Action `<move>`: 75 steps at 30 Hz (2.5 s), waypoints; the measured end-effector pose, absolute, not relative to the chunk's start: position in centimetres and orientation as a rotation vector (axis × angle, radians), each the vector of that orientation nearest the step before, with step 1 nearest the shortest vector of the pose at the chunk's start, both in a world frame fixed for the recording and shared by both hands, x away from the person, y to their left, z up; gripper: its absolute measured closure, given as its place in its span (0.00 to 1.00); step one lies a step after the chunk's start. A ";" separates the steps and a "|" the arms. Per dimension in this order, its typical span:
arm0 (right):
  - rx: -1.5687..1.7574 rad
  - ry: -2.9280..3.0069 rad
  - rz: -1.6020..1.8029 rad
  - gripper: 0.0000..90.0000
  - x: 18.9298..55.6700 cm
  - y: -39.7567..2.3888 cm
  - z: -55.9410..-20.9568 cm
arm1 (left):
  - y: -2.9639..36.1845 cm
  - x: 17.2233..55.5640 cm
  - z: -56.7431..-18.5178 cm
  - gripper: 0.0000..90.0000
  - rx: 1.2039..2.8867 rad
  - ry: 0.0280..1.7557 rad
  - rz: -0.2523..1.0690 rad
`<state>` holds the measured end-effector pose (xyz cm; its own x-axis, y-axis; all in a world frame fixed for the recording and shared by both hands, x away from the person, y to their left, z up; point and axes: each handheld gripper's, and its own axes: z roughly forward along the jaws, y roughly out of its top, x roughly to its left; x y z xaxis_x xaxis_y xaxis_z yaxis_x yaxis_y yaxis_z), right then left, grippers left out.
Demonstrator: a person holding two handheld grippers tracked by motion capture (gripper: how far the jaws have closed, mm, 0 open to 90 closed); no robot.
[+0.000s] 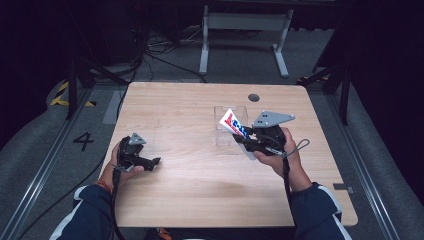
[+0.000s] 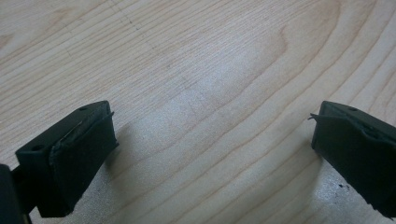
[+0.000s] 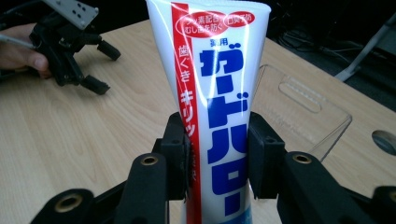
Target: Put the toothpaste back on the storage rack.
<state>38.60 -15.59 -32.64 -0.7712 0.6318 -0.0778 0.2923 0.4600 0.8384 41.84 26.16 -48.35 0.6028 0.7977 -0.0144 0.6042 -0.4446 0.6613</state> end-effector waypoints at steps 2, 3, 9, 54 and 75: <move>0.778 2.326 1.239 0.73 39.0 -15.4 -32.4 | 26.2 41.9 -48.3 0.00 2.205 1.093 0.409; 0.779 2.322 1.233 0.73 39.2 -15.4 -32.2 | 26.2 41.8 -48.3 0.00 2.199 1.103 0.399; 0.786 2.294 1.247 0.73 40.5 -15.3 -31.8 | 26.2 41.8 -48.3 0.00 2.199 1.102 0.398; 0.821 2.224 1.338 0.72 48.7 -14.9 -32.6 | 26.8 38.1 -48.3 0.01 2.187 1.129 0.426; 0.848 2.202 1.380 0.71 50.2 -15.6 -36.0 | 26.9 38.2 -48.3 0.01 2.202 1.115 0.428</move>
